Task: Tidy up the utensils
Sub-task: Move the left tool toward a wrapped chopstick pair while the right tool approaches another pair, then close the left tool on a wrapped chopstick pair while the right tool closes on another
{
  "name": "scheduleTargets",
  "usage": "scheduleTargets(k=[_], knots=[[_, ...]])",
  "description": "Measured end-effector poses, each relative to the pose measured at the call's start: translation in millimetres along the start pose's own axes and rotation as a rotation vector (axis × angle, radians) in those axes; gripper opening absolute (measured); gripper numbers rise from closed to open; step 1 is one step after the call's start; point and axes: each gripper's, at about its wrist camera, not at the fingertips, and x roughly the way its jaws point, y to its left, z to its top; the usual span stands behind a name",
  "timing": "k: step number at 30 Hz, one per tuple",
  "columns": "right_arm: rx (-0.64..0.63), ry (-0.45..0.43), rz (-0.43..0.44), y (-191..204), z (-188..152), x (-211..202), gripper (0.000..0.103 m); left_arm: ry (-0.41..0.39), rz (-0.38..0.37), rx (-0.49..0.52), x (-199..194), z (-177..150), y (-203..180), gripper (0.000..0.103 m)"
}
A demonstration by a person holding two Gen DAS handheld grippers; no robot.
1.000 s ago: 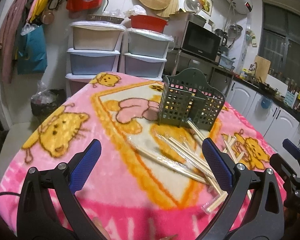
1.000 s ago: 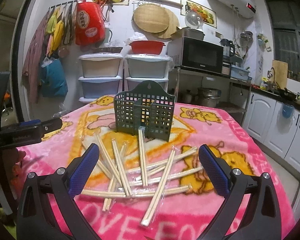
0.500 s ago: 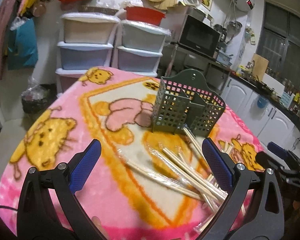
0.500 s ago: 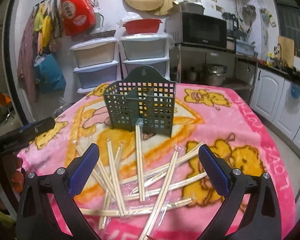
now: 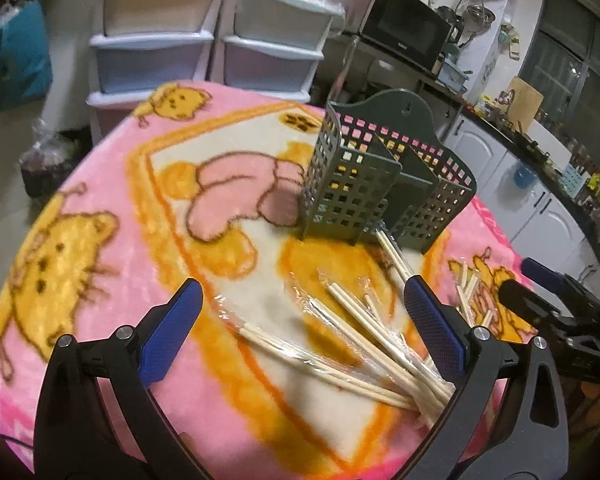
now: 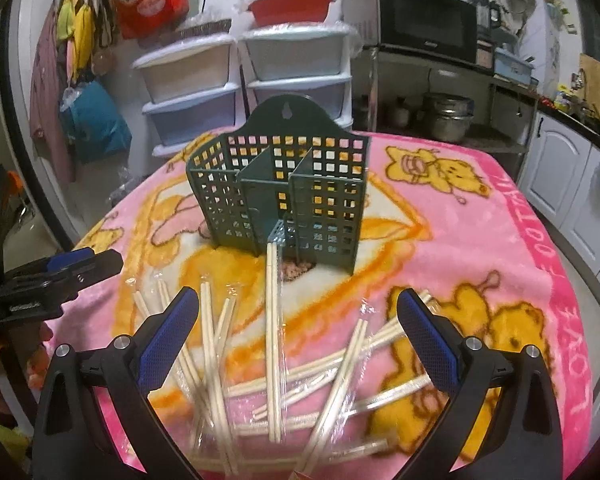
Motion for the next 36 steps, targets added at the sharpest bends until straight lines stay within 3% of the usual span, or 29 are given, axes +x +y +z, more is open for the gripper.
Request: scheduleTargets(k=[4, 6, 14, 19, 24, 33, 36], knots=[[-0.016, 0.053, 0.021, 1.7, 7.3, 18.1, 0.084, 0.055, -0.055, -0.030, 9.5, 2.1, 3.9, 0.088], [-0.017, 0.082, 0.039, 2.0, 9.8, 27.5, 0.082, 0.104, -0.104, -0.086, 18.0, 3.6, 12.3, 0.081], [-0.049, 0.153, 0.049, 8.9, 18.9, 56.3, 0.072, 0.195, -0.158, -0.166, 40.4, 6.9, 29.0, 0.065], [-0.060, 0.206, 0.056, 9.8, 23.7, 77.5, 0.062, 0.237, -0.195, -0.196, 51.3, 7.7, 32.4, 0.053], [-0.070, 0.245, 0.064, 11.4, 26.6, 96.3, 0.056, 0.270, -0.211, -0.201, 59.7, 6.5, 34.3, 0.050], [-0.048, 0.318, 0.086, 12.5, 29.1, 129.2, 0.042, 0.306, -0.239, -0.206, 71.1, 2.1, 29.9, 0.035], [-0.040, 0.326, 0.094, 12.0, 29.5, 133.5, 0.035, 0.308, -0.241, -0.204, 72.7, 0.9, 29.0, 0.022]])
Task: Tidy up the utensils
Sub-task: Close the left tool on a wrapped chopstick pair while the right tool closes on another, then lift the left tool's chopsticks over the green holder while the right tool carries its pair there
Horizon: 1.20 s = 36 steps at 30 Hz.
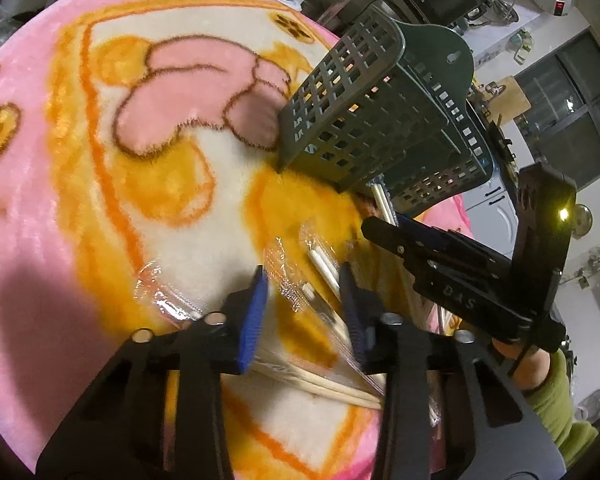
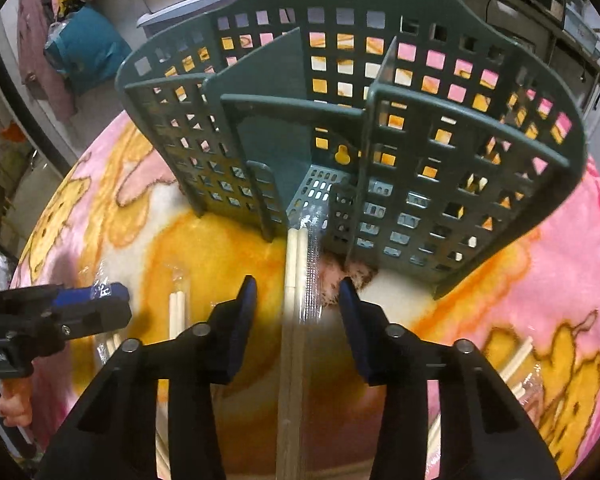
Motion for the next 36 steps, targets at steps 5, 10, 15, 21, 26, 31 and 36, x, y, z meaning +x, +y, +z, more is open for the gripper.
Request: scheduleTargets(k=[5, 10, 15, 21, 26, 31, 36], knots=[[-0.003, 0.007, 0.015, 3.9, 3.4, 2.2, 0.013, 0.002, -0.013, 0.005, -0.3, -0.2, -3.0, 0.012], [0.005, -0.016, 0.048, 5.4, 3.7, -6.8, 0.006, -0.029, -0.034, 0.026, -10.9, 1.8, -12.9, 0.008], [0.020, -0.072, 0.105, 5.2, 0.8, -33.1, 0.006, -0.075, -0.051, 0.077, -26.4, 7.0, -30.5, 0.006], [0.019, -0.146, 0.132, 5.4, -3.0, -68.5, 0.006, -0.135, -0.060, 0.145, -43.8, 14.2, -56.3, 0.004], [0.016, -0.216, 0.146, 3.2, -7.2, -100.5, 0.006, -0.171, -0.068, 0.184, -54.2, 22.0, -77.7, 0.004], [-0.002, -0.300, 0.130, 1.0, -11.3, -135.1, 0.006, -0.210, -0.082, 0.227, -66.6, 29.7, -97.3, 0.002], [-0.002, -0.384, 0.114, -1.9, -13.4, -164.3, 0.006, -0.266, -0.111, 0.263, -85.9, 36.6, -116.5, 0.002]])
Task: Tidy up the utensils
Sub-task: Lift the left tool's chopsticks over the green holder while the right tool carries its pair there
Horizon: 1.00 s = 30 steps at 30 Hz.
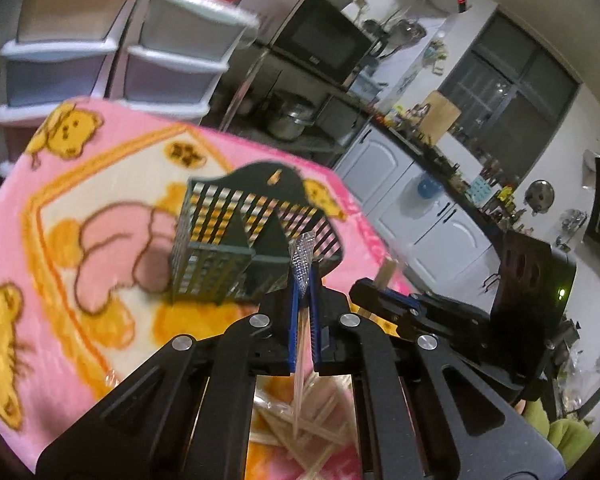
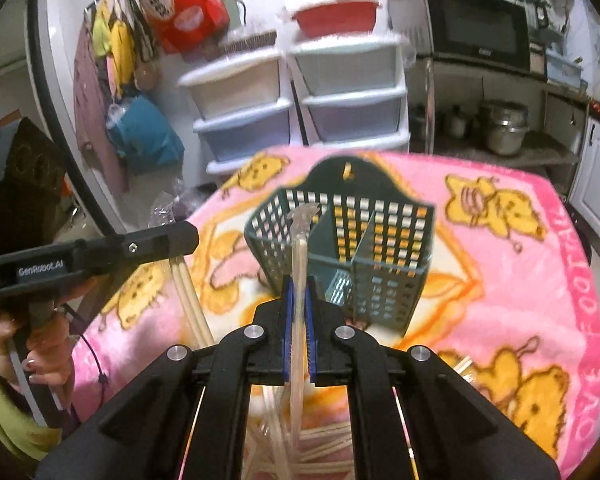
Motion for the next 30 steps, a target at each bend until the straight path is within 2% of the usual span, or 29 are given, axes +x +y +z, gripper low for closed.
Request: scheduleTargets(k=[14, 24, 30], knots=[[0.008, -0.201, -0.060, -14.1, 33.2, -53.0, 0.006, -0.137, 0.015, 0.087, -28.8, 38.0, -33.1, 0.002], [0.022, -0.314, -0.103, -25.1, 65.1, -68.7, 0.006, -0.255, 0.060, 0.124, -46.8, 67.0, -42.1, 0.002], [0.012, -0.369, -0.139, -27.6, 83.6, -70.3, 0.006, -0.344, 0.113, 0.154, -57.1, 88.1, -47.9, 0.002]])
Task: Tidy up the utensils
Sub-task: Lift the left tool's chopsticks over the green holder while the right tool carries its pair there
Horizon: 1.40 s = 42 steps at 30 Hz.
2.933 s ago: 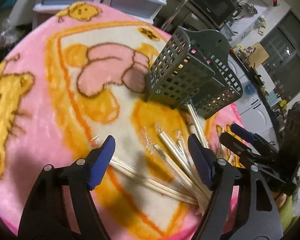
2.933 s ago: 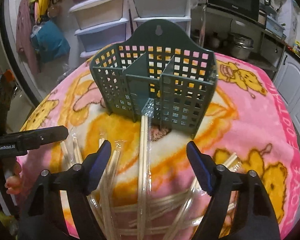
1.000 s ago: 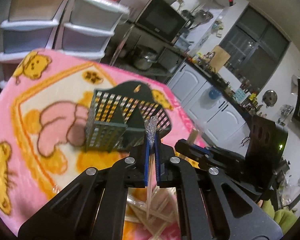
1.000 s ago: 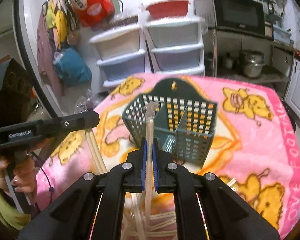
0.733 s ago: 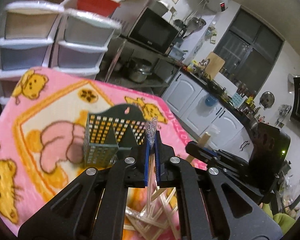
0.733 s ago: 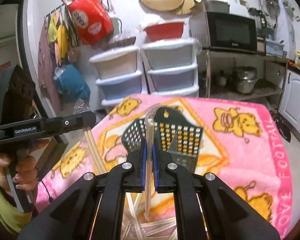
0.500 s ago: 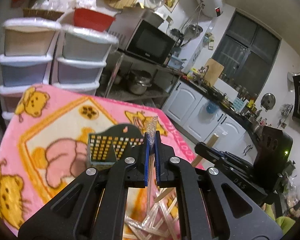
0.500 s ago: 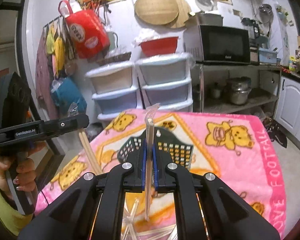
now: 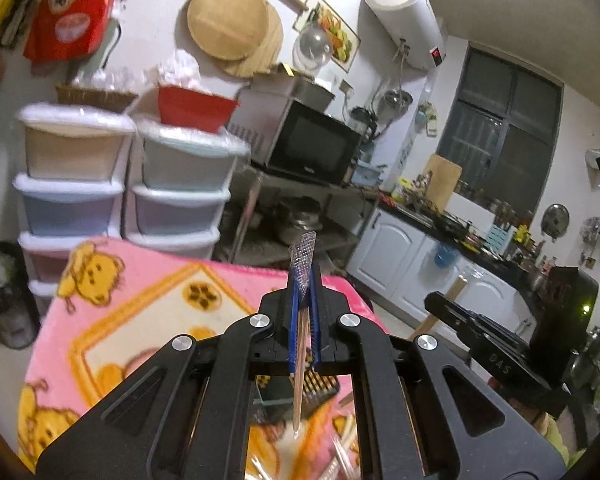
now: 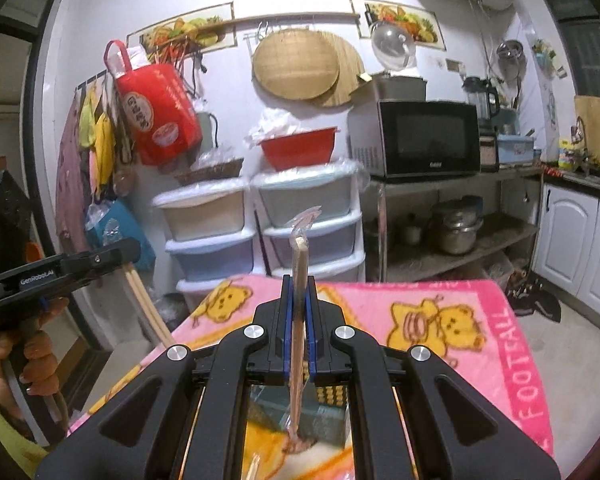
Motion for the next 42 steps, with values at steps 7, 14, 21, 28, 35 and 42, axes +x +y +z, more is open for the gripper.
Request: scheduleTargets(k=[7, 14, 21, 28, 35, 42], knots=[[0.020, -0.034, -0.038, -8.5, 6.9, 12.4, 0.006, -0.067, 0.085, 0.063, 9.3, 11.5, -1.1, 0.002], [0.045, -0.018, -0.071, -16.5, -0.4, 33.0, 0.006, -0.076, 0.143, 0.104, 30.0, 2.8, 3.0, 0.002], [0.063, 0.007, -0.106, -20.5, -18.5, 56.7, 0.006, -0.061, 0.161, 0.101, 47.4, -15.7, 13.9, 0.002], [0.113, 0.030, -0.094, -23.8, -32.5, 74.4, 0.006, -0.023, 0.143, 0.063, 60.6, -38.2, 23.1, 0.003], [0.110, 0.058, -0.078, -23.4, -46.1, 87.7, 0.006, 0.018, 0.131, 0.035, 70.1, -60.0, 27.8, 0.003], [0.093, 0.086, -0.089, -28.3, -59.8, 96.0, 0.006, 0.056, 0.120, 0.060, 82.5, -72.8, 23.5, 0.003]])
